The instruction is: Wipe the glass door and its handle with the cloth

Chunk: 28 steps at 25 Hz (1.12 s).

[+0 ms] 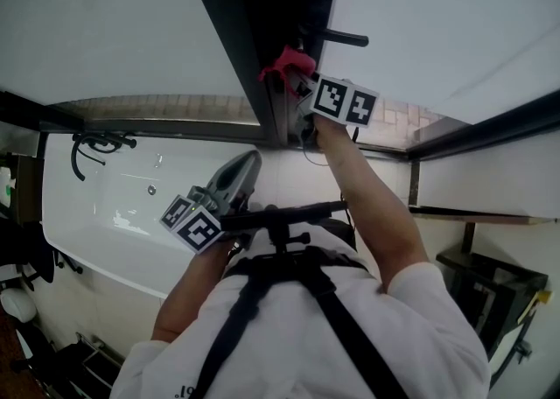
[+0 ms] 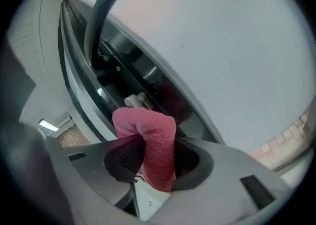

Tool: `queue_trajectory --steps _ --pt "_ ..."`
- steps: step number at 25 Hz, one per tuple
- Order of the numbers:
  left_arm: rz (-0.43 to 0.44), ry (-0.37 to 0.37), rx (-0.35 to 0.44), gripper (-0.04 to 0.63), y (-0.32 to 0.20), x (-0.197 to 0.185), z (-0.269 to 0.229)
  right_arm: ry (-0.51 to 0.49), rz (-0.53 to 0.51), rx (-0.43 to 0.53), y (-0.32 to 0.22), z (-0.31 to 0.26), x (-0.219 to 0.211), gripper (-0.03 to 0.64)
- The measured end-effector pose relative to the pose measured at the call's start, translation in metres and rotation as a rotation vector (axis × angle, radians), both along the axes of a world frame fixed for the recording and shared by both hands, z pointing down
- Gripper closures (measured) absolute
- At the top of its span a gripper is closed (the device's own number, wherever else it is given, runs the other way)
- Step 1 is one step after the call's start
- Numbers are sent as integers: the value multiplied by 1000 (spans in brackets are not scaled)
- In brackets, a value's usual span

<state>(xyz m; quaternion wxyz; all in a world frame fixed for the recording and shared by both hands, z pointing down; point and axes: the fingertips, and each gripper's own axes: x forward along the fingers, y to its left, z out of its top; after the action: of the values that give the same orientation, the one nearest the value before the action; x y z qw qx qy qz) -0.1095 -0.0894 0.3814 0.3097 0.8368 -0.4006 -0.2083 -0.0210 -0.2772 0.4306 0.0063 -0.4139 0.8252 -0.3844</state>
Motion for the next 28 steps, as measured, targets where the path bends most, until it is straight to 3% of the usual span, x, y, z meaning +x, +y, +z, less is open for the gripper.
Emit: queue_trajectory --steps 8,14,17,24,28 --pt "-29 14 -10 594 -1 -2 -4 134 65 -104 -5 51 36 477" --pt "-16 18 -25 595 -3 1 1 284 85 -60 4 59 73 476" --pt "-2 19 -32 595 -4 4 3 373 91 47 6 37 84 476" --pt "42 34 -59 595 0 7 11 579 173 427 -3 -53 81 476" --pt "42 22 -74 595 5 3 17 677 250 544 -8 -72 77 476"
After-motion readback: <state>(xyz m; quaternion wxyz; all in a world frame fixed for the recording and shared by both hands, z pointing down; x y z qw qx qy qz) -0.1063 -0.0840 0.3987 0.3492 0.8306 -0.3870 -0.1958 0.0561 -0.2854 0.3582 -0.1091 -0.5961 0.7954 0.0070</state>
